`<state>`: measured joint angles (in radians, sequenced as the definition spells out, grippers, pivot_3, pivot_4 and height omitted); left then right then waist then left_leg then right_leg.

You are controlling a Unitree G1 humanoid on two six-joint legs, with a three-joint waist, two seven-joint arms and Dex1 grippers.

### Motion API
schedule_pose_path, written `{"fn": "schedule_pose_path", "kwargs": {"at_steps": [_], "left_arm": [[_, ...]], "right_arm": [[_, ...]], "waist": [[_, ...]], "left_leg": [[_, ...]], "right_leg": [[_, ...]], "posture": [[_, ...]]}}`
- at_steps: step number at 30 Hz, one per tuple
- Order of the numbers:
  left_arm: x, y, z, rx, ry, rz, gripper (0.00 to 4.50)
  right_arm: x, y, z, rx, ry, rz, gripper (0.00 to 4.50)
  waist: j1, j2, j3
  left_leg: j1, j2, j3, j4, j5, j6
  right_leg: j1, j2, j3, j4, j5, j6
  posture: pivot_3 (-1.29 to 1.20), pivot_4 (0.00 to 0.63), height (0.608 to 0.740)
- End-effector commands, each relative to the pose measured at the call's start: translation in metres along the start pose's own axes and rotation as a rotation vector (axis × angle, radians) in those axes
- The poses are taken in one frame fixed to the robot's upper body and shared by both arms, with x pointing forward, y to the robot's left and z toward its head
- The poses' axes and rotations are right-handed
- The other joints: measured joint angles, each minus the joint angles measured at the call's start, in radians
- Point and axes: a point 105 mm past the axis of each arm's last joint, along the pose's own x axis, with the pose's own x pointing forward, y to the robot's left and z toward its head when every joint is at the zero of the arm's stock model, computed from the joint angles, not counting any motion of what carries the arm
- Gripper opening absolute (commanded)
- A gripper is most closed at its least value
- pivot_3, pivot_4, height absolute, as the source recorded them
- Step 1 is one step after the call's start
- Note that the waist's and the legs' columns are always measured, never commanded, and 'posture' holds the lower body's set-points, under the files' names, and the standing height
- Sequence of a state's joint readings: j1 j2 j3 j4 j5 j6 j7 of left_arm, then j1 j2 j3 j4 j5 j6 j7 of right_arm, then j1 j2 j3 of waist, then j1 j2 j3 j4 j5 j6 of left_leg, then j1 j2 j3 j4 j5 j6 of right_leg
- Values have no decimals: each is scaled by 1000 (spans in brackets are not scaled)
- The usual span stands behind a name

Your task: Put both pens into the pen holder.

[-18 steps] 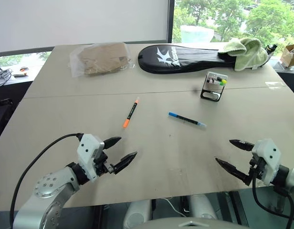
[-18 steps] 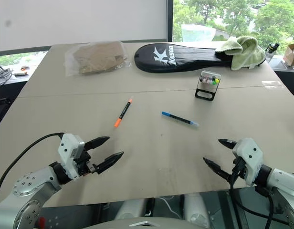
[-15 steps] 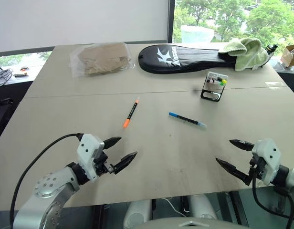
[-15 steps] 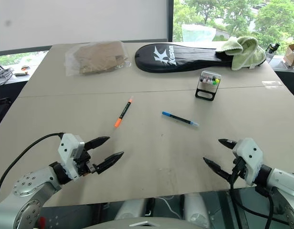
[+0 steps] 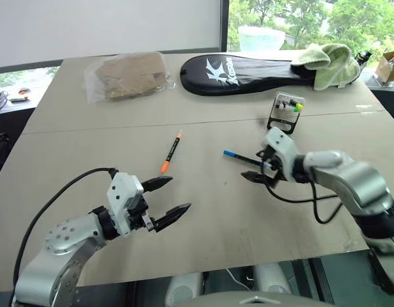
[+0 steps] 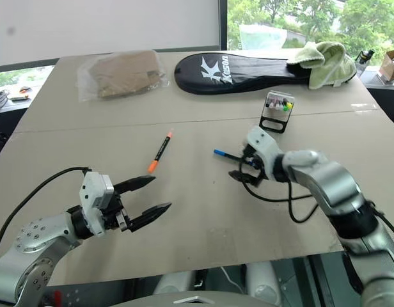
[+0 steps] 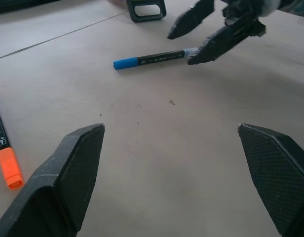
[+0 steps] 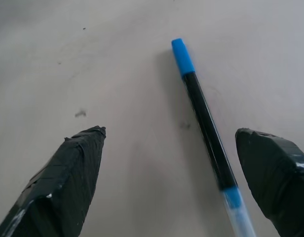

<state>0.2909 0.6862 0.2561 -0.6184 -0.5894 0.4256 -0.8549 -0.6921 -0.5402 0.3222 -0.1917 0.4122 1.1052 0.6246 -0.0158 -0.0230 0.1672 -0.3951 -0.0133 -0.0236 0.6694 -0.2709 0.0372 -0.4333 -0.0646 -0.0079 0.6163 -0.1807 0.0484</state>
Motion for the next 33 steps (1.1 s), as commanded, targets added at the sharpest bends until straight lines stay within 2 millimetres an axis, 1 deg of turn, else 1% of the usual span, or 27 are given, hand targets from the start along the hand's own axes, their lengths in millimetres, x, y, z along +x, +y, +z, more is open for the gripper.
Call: {"fn": "schedule_pose_path", "kwargs": {"at_steps": [1,3,6,8,10,11,12,13,14,17,20,21,22,24,25,26,27,29,30,33], "left_arm": [[-2,-4,11,81,-16,-34,4484],[-2,-3,13,97,-17,-37,4484],[-2,-1,16,108,-26,-31,4500],[-3,0,17,112,-27,-29,4500],[-3,-1,17,113,-27,-28,4500],[-3,-1,17,113,-28,-27,4500],[-3,-1,17,113,-29,-24,4500],[-3,-2,17,112,-30,-21,4500],[-2,-2,17,112,-31,-20,4500],[-1,-4,16,108,-33,-21,4500],[1,-4,17,105,-42,-20,4500],[2,-4,18,105,-46,-18,4500],[4,-3,19,102,-55,-12,4500],[7,1,23,90,-79,8,4500],[8,2,25,83,-90,18,4500],[10,3,26,77,-102,24,4500],[11,4,27,72,-111,29,4500],[14,4,30,65,-129,31,4500],[16,4,31,63,-138,29,4500],[24,4,40,59,-189,25,4500]], "right_arm": [[19,-15,18,22,60,-38,4500],[31,-20,19,30,103,-43,4500],[48,-24,11,6,187,-37,3659],[55,-26,2,-23,232,-34,2729],[57,-28,-4,-62,263,-25,1829],[57,-29,-5,-80,270,-23,1338],[56,-30,-6,-95,275,-22,739],[55,-31,-6,-115,276,-22,353],[54,-33,-6,-131,273,-23,83],[49,-36,-3,-156,257,-30,83],[40,-39,9,-146,196,-43,83],[37,-38,18,-136,142,-41,83],[28,-36,39,-104,14,-22,83],[0,-34,82,-23,-286,23,83],[-19,-35,101,4,-448,42,83],[-39,-40,114,26,-582,27,83],[-56,-46,122,42,-671,-13,83],[-80,-57,128,23,-782,-112,83],[-90,-60,131,-6,-830,-164,83],[-121,-74,134,-5,-1024,-357,83]], "waist": [[0,1,1],[5,1,1],[9,1,1],[2,1,0],[-2,1,0],[-2,1,-1],[-2,1,-1],[-2,1,-1],[-2,1,-1],[3,2,0],[6,2,0],[6,2,0],[6,2,0],[5,3,1],[5,4,2],[4,4,2],[4,5,2],[4,4,2],[4,4,2],[4,4,2]], "left_leg": [[-1,0,0,0,0,1],[0,0,0,0,-1,1],[-1,-1,-3,0,-1,2],[0,-1,-2,0,-1,1],[2,-1,-1,0,-1,1],[3,-1,-1,0,-1,1],[4,-1,-1,0,-1,1],[4,-1,-1,0,-1,1],[5,-1,-1,0,-1,1],[8,-1,-1,0,0,1],[9,-1,-2,0,0,1],[9,-1,-2,0,0,1],[8,-1,-2,0,0,1],[7,-1,-2,0,0,1],[5,-1,-2,0,0,1],[2,-1,-2,0,0,1],[2,-1,-3,0,0,1],[2,-1,-3,0,0,1],[2,-1,-3,-1,0,1],[2,-1,-3,-1,0,1]], "right_leg": [[-1,0,0,-1,0,0],[-1,0,0,0,-1,-2],[1,0,-2,0,-1,-2],[1,0,-1,0,0,0],[1,0,-1,1,0,0],[2,0,-1,1,0,0],[2,0,-1,2,0,0],[3,0,-1,3,0,0],[3,1,-1,4,0,0],[5,1,-1,5,-1,-2],[6,0,-1,5,-1,-2],[6,0,-1,5,-1,-2],[6,0,-1,5,-1,-2],[6,0,-1,4,0,0],[3,0,-1,4,1,1],[1,0,-1,4,1,2],[0,0,-1,4,2,2],[1,0,-2,5,2,2],[1,0,-2,4,1,2],[1,0,-2,4,1,2]], "posture": [[0,150,740],[0,150,740],[0,150,740],[0,150,740],[0,150,740],[0,150,740],[0,150,740],[0,150,740],[0,150,740],[0,150,740],[0,150,740],[0,150,740],[0,150,740],[0,150,740],[0,150,740],[0,150,740],[0,150,740],[0,150,740],[0,150,740],[0,150,740]]}}
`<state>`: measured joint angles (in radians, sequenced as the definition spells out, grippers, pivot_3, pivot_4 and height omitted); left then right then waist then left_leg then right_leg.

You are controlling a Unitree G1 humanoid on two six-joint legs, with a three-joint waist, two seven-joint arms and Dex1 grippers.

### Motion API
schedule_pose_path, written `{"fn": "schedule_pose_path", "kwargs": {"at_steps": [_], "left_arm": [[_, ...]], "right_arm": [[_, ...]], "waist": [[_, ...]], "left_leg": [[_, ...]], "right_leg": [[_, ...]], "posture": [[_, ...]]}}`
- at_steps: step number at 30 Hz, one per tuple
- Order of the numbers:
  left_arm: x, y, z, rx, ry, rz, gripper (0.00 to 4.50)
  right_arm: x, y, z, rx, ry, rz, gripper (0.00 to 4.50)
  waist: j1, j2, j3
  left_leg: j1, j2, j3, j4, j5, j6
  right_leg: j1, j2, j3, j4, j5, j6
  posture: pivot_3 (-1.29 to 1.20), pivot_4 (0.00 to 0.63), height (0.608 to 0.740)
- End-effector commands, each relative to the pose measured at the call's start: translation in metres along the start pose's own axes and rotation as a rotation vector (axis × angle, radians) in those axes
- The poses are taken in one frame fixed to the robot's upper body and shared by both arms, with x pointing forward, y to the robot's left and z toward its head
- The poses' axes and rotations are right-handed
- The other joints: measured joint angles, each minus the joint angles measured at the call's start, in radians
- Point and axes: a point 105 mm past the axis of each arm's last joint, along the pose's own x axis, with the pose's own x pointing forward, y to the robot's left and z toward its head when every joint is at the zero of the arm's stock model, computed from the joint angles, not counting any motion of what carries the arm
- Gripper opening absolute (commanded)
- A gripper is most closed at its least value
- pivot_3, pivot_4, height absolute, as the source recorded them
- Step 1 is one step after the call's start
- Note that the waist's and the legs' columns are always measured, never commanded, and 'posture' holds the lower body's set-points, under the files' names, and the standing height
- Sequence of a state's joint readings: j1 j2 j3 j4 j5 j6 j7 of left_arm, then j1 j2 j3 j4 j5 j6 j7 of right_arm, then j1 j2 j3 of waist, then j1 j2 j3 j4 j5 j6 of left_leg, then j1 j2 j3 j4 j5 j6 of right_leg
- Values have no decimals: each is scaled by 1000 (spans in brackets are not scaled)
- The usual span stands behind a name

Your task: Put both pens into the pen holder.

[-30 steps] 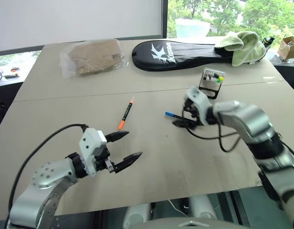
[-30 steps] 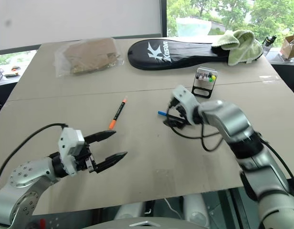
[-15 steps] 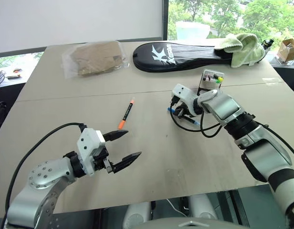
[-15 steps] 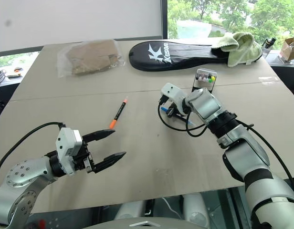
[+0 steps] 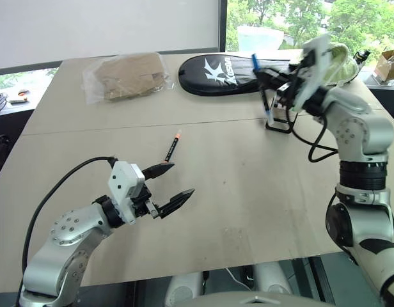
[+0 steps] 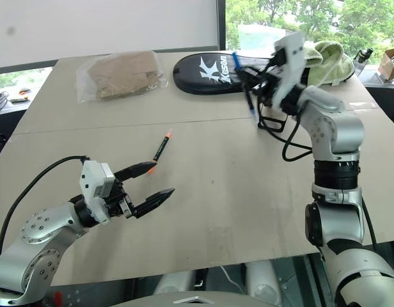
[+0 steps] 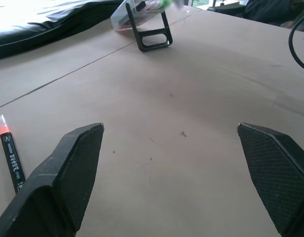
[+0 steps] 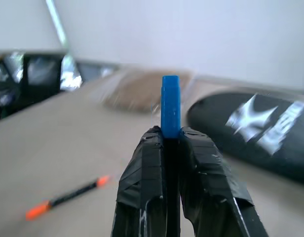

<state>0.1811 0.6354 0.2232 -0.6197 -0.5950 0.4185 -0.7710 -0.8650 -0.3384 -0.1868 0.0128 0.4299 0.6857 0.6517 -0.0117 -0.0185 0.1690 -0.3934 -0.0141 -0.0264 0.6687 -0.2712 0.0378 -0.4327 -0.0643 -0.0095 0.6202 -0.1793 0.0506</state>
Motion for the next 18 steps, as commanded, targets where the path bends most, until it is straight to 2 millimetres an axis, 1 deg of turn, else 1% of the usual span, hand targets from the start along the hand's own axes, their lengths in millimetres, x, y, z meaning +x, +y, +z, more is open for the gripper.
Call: {"fn": "schedule_pose_path", "kwargs": {"at_steps": [1,2,4,7,8,11,18], "left_arm": [[14,-4,20,14,-98,-25,4500],[18,-4,23,14,-119,-24,4500],[26,-1,35,-6,-177,-20,4500],[35,-5,53,-9,-240,-87,4500],[36,-6,57,-9,-250,-106,4500],[38,-6,61,1,-251,-121,4500],[35,-6,63,13,-247,-112,4500]], "right_arm": [[-21,-18,39,-105,-299,-208,83],[-23,-22,41,-132,-329,-256,83],[-22,-29,35,-203,-345,-332,83],[-17,-37,26,-300,-407,-411,83],[-13,-38,22,-304,-422,-414,83],[-9,-42,15,-330,-452,-439,83],[5,-53,-3,-365,-472,-454,83]], "waist": [[0,0,0],[-1,0,0],[-4,0,0],[-4,-1,0],[-7,-1,0],[-12,0,0],[-26,0,0]], "left_leg": [[0,0,0,0,0,0],[0,0,1,0,0,0],[0,0,1,1,0,0],[2,-1,3,1,1,0],[3,-1,3,1,1,-1],[8,0,6,0,1,-1],[9,1,10,-1,1,-1]], "right_leg": [[0,0,0,0,0,0],[0,0,1,1,0,0],[0,0,1,1,0,0],[1,1,3,2,0,0],[2,1,3,2,0,0],[3,2,7,3,0,0],[3,2,10,3,0,0]], "posture": [[0,150,740],[0,150,740],[0,150,740],[0,150,740],[0,150,740],[0,150,740],[0,150,740]]}}
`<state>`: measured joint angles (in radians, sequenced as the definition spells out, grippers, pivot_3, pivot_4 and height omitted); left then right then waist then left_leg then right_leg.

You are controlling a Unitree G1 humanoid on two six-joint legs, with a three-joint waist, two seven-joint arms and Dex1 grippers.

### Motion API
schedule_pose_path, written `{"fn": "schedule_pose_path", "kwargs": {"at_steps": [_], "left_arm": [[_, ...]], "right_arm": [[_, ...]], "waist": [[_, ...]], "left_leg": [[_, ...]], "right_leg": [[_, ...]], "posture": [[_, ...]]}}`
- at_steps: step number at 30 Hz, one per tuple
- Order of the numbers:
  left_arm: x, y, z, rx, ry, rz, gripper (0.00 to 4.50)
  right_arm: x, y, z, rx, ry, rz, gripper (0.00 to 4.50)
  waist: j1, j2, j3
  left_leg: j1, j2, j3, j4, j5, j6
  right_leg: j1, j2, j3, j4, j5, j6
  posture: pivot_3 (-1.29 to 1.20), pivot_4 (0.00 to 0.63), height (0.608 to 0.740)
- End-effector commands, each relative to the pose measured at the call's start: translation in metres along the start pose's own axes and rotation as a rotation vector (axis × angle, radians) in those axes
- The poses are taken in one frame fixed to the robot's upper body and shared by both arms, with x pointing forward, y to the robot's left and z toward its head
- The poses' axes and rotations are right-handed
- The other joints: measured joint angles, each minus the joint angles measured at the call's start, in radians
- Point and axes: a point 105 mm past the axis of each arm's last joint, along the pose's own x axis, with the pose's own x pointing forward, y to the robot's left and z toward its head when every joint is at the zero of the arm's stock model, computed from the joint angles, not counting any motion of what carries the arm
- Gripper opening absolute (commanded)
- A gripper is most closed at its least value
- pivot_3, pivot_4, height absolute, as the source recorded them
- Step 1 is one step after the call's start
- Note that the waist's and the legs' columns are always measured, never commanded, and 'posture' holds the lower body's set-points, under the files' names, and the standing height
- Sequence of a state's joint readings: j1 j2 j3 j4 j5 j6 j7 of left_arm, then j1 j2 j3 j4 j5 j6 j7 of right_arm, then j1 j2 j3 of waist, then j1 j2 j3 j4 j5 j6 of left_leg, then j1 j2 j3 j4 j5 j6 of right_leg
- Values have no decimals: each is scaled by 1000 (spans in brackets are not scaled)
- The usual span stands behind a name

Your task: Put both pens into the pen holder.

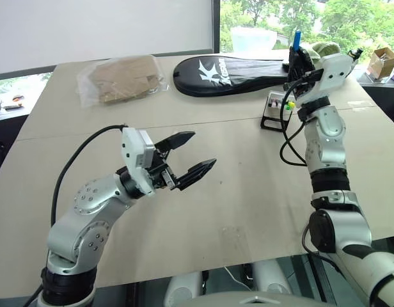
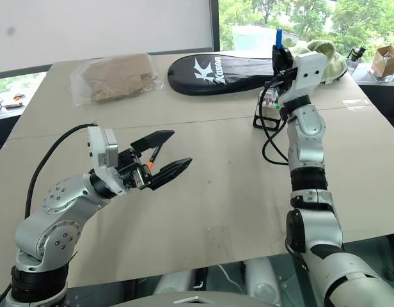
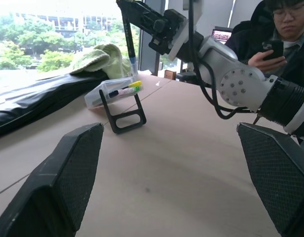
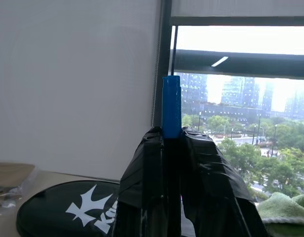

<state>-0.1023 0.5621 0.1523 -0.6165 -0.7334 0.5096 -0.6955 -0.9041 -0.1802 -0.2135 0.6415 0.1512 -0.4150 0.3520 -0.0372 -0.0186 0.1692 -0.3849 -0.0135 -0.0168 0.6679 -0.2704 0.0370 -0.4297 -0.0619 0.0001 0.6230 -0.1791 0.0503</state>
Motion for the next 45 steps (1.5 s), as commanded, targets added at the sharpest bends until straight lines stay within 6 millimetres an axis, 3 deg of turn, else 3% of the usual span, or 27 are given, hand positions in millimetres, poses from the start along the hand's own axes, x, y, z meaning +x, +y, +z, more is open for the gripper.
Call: {"fn": "schedule_pose_path", "kwargs": {"at_steps": [1,11,21,27,32,36,39,41,45], "left_arm": [[-2,-4,8,29,-17,-11,4500],[-7,-4,9,44,-17,15,4500],[-11,-7,14,36,-33,4,4500],[-10,-4,14,41,-29,16,4500],[-12,0,13,26,-27,47,4500],[-13,3,11,17,-26,63,4500],[-14,4,10,11,-22,60,4500],[-14,4,9,8,-18,56,4500],[-13,4,7,6,-12,44,4500]], "right_arm": [[9,-1,12,-40,-86,-2,83],[7,-1,-12,-68,-34,-7,83],[5,-7,-18,-91,-18,-35,83],[12,0,-7,-74,-62,-3,83],[21,34,21,20,-48,231,83],[-8,63,28,97,276,504,83],[-56,76,21,208,636,680,83],[-86,79,9,213,823,747,83],[-123,75,-26,166,1060,760,83]], "waist": [[-1,0,0],[-2,0,0],[-2,0,0],[-3,1,0],[-2,2,2],[14,2,2],[32,3,2],[32,3,2],[25,2,1]], "left_leg": [[0,0,0,0,0,0],[0,0,0,-1,0,0],[0,1,0,-1,0,0],[0,1,1,-1,0,0],[0,1,0,-1,0,0],[-2,1,-5,-1,0,0],[-5,0,-7,-1,0,0],[-7,0,-9,0,0,1],[-7,-1,-8,1,0,1]], "right_leg": [[0,0,0,0,0,0],[0,0,0,0,0,0],[0,-1,1,0,-1,-3],[0,-1,1,0,-1,-2],[-1,-1,1,0,0,0],[-1,-2,-4,0,0,0],[-2,-4,-7,-2,-2,-3],[-2,-4,-8,-3,-2,-4],[-1,-3,-8,-5,-3,-4]], "posture": [[0,150,740],[0,150,740],[0,150,740],[0,150,740],[0,150,740],[0,150,740],[0,150,740],[0,150,740],[0,150,740]]}}
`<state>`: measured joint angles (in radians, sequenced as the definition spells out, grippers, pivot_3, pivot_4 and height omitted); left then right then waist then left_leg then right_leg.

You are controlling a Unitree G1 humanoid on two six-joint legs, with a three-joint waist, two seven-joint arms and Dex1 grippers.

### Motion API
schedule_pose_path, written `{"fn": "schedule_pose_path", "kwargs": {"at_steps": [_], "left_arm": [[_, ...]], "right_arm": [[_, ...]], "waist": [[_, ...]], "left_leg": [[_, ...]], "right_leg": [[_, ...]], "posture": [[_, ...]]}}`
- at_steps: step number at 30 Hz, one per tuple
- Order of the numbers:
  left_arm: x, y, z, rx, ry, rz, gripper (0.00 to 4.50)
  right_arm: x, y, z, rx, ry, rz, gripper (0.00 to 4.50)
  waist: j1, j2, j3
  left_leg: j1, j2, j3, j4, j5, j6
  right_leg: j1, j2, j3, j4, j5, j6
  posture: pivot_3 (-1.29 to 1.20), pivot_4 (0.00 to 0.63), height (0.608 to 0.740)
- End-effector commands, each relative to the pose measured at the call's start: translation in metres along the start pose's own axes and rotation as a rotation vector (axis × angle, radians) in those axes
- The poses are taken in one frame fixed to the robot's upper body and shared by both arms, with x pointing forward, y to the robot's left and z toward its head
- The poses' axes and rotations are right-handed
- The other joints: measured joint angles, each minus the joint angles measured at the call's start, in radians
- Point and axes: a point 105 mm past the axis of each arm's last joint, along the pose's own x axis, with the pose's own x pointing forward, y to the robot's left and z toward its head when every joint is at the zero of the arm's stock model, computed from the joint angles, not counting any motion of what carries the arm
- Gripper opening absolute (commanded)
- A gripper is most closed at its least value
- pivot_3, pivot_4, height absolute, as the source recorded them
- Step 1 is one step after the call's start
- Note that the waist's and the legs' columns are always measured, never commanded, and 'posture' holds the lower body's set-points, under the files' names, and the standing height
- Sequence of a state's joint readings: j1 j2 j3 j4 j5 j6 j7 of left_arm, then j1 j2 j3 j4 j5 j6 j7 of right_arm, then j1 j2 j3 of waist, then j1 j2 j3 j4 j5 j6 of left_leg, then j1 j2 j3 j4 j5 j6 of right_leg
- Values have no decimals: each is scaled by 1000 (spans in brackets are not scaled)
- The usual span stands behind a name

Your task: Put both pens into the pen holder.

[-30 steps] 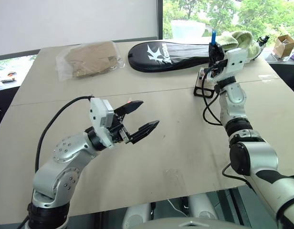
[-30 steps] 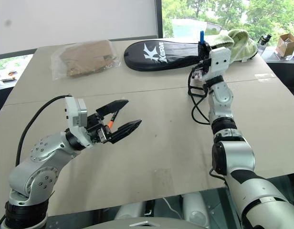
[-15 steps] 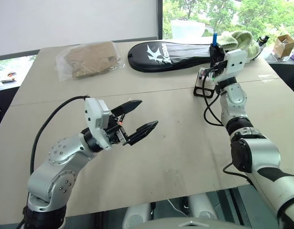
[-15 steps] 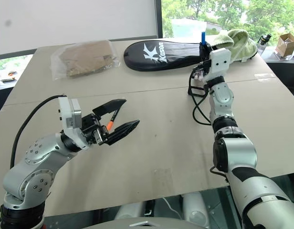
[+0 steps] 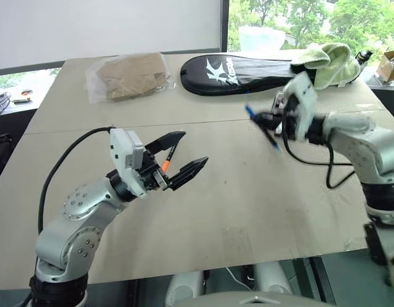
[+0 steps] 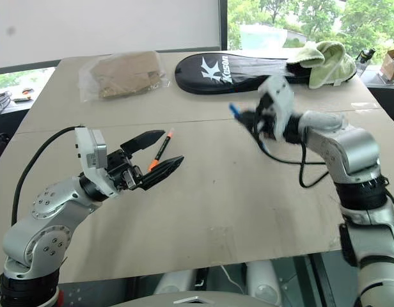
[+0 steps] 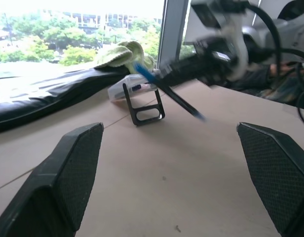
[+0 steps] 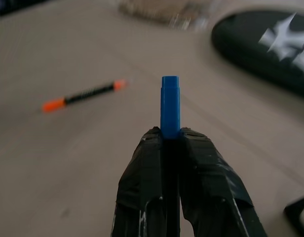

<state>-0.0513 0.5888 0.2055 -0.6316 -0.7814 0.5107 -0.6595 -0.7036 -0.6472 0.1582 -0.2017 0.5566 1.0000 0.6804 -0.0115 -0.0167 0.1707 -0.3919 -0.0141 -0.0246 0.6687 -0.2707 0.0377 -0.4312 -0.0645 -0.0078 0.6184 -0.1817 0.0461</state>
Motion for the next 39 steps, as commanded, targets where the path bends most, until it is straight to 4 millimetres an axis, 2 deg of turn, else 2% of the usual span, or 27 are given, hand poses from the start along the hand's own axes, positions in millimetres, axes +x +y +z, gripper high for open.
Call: {"fn": "schedule_pose_path", "kwargs": {"at_steps": [1,6,8,9,10,12,14,16,18,22,25,30,32,35,37,39], "left_arm": [[0,-2,5,22,-13,-23,4500],[-3,-6,0,32,31,-64,4500],[-5,-6,-1,38,42,-68,4500],[-6,-5,-1,40,44,-67,4500],[-6,-6,-1,40,46,-66,4500],[-7,-6,-2,40,49,-64,4500],[-8,-7,-2,39,52,-63,4500],[-8,-7,-3,38,54,-62,4500],[-8,-6,-3,37,54,-63,4500],[-6,-6,-4,34,55,-73,4500],[-6,-5,-4,34,56,-77,4500],[-5,-6,-5,32,57,-84,4500],[-5,-6,-5,33,55,-78,4500],[-7,-5,-5,33,51,-55,4500],[-8,-4,-6,33,51,-42,4500],[-9,-5,-6,32,49,-31,4500]], "right_arm": [[6,7,-33,14,155,38,83],[22,9,-65,-26,280,69,83],[26,11,-75,-44,312,90,927],[27,12,-78,-55,324,99,927],[27,12,-80,-65,333,98,1552],[24,10,-83,-136,376,91,2223],[16,6,-90,-197,477,52,3191],[10,3,-91,-220,546,20,3191],[10,7,-86,-141,570,40,3191],[21,4,-85,8,619,-13,3191],[26,2,-87,18,650,-33,2438],[33,8,-95,13,698,-34,124],[33,6,-89,-11,654,-39,47],[32,-3,-51,-19,412,-67,47],[28,4,-4,94,109,33,47],[13,5,34,148,-170,111,47]], "waist": [[-2,0,0],[-3,0,0],[-2,0,0],[-2,-1,0],[-2,-2,-1],[-3,-3,-2],[-2,-3,-2],[2,-3,-2],[8,-4,-2],[6,-5,-3],[0,-7,-4],[-2,-8,-5],[-3,-9,-5],[-3,-9,-6],[-5,-9,-4],[-7,-6,0]], "left_leg": [[0,0,0,0,0,0],[0,0,1,1,0,0],[0,0,1,1,0,0],[0,0,1,1,0,0],[0,0,0,1,0,0],[1,1,0,1,0,0],[2,1,1,1,0,0],[3,1,0,2,0,0],[4,0,-1,3,0,0],[7,0,-2,2,0,0],[9,1,-2,2,0,0],[10,1,-2,2,0,0],[12,1,-2,1,0,0],[12,1,-2,1,0,0],[11,1,-1,2,0,0],[11,1,-1,1,0,0]], "right_leg": [[0,0,0,0,0,0],[0,2,1,0,1,2],[0,2,1,0,1,2],[0,2,1,0,2,3],[0,2,1,0,2,4],[1,2,1,0,2,4],[1,2,1,0,1,2],[2,2,1,1,0,1],[5,1,0,1,0,1],[8,1,-1,0,0,0],[9,1,-1,0,0,0],[10,1,-1,0,0,0],[12,2,-1,0,0,0],[12,2,-1,0,0,0],[12,1,-1,0,0,1],[11,2,0,0,0,1]], "posture": [[0,150,740],[0,150,740],[0,150,740],[0,150,740],[0,150,740],[0,150,740],[0,150,740],[0,150,740],[0,150,740],[0,150,740],[0,150,740],[0,150,740],[0,150,740],[0,150,740],[0,150,740],[0,150,740]]}}
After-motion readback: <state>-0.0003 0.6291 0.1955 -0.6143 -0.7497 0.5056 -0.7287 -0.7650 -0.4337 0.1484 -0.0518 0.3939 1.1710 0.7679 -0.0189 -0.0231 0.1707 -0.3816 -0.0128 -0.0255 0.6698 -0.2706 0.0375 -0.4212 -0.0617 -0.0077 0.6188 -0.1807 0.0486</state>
